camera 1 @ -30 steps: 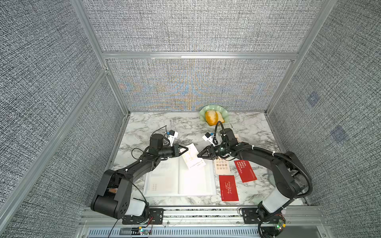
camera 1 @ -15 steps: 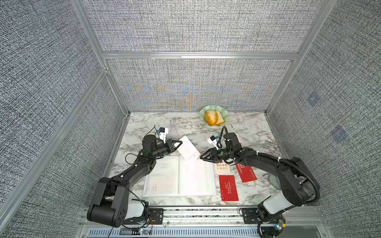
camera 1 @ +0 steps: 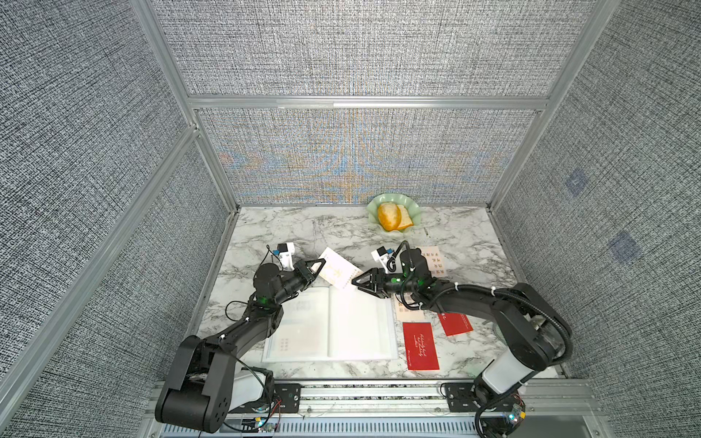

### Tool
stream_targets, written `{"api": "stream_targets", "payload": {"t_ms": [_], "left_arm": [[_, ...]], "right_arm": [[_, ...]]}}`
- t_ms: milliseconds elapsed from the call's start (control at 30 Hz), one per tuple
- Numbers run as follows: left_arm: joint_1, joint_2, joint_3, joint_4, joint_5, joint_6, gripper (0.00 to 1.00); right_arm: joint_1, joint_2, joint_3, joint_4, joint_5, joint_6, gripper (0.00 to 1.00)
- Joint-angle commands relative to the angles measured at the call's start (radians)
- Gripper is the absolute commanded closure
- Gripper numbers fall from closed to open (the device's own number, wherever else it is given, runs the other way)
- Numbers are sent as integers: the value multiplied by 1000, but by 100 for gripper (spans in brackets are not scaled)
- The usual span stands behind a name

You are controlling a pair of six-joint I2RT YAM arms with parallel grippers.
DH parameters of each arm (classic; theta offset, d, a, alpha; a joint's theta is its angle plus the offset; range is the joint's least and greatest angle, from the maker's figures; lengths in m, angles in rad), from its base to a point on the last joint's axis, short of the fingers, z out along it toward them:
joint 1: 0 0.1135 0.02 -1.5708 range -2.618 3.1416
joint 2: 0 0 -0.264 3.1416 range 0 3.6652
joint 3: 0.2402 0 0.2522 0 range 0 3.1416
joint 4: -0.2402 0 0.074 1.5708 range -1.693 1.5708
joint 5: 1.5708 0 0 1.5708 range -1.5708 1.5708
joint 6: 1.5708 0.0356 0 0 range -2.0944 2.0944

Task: Place the photos into the photo albums
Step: Pick up the photo at the center of the board.

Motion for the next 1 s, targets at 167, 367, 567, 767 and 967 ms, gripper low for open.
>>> {"api": "stream_targets", "payload": {"t_ms": [167, 367, 567, 767, 967], "left_arm": [[0, -54, -45, 23, -81, -42, 100], [1, -107, -67, -24, -136, -37, 100], [1, -168, -79, -115, -203, -20, 100], [0, -202, -81, -171, -231, -10, 100], [-1, -220, -89, -196, -235, -5, 100]], "right_arm": [[45, 77, 95, 184, 22, 130, 41], [60, 101, 103, 214, 35, 168, 48], [67, 112, 105, 228, 49, 196, 68], [74, 123, 140, 232, 58, 206, 80], [76, 138, 169, 227, 57, 211, 85]]}}
